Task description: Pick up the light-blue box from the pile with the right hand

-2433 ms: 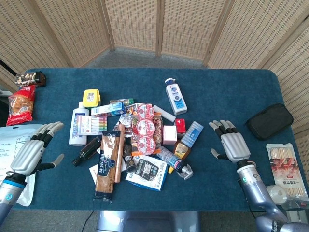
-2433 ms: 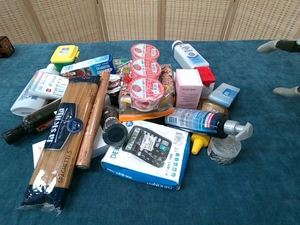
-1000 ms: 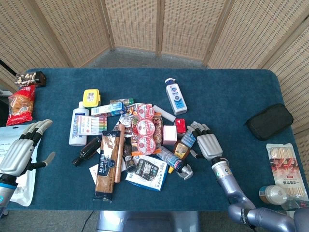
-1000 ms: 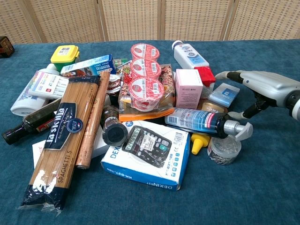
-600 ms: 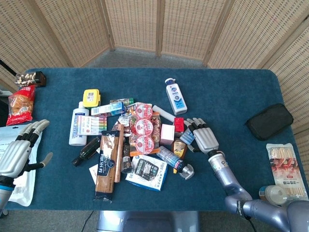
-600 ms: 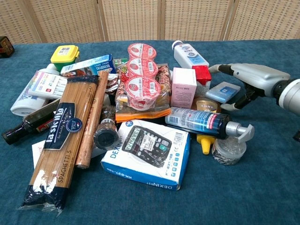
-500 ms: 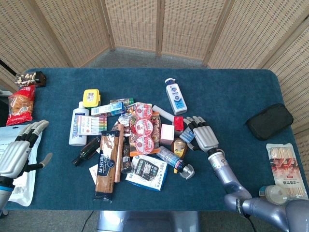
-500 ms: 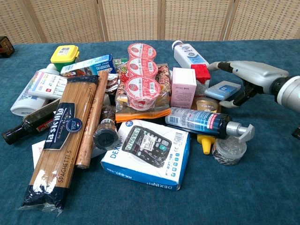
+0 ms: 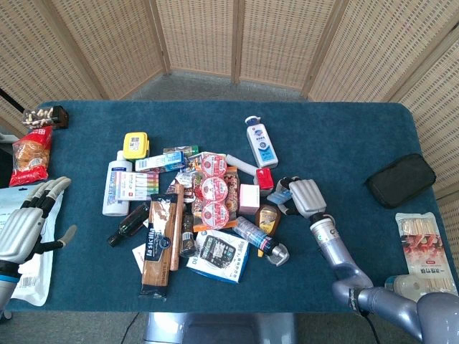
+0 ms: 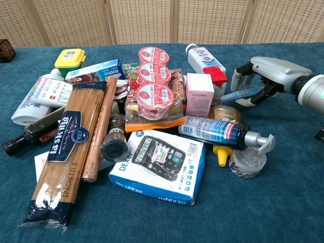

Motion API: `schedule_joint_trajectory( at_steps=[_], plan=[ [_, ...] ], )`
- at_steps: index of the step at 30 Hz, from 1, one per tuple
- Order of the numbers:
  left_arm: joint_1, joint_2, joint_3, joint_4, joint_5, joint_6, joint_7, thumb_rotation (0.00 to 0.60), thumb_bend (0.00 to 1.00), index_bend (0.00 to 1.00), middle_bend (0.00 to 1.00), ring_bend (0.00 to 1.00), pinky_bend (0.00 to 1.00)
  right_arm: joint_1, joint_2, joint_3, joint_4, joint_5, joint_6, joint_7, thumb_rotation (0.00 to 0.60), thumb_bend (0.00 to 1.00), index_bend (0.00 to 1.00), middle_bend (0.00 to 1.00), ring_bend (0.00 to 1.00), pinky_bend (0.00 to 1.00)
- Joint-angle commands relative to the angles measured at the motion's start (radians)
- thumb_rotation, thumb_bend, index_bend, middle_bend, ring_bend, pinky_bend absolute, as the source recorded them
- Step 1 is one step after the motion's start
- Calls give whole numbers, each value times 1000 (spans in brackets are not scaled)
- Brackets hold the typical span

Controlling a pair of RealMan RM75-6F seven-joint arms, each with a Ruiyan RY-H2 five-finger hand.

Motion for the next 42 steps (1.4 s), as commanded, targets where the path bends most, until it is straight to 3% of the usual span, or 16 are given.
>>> schedule_joint_trajectory(
  at_steps=[1,10,22,32,42],
  plan=[
    [-1,-3,-1,1,-2,-2,1,600,416,0,0,0,0,-5,11,0,-3,-4,13,5,600,427,468,644,785,829],
    [-14,-19,-8,9,-10,-19,6,600,417,0,0,0,0,-35,100,4,-95,-16,75,-13,600,440,504,686,834,833],
    [-27,-42,-14,14,-11,-32,14,600,417,0,0,0,0,-61,268,41,-325,-21,151,-78,600,445,529,719,888,850],
    [-19,-55,-7,28,4,-20,-2,600,415,0,0,0,0,-35,429,147,-568,33,167,-142,600,443,539,738,934,850],
    [2,-60,5,57,20,3,-41,600,417,0,0,0,0,32,543,274,-725,130,160,-221,600,444,546,747,950,850]
  ],
)
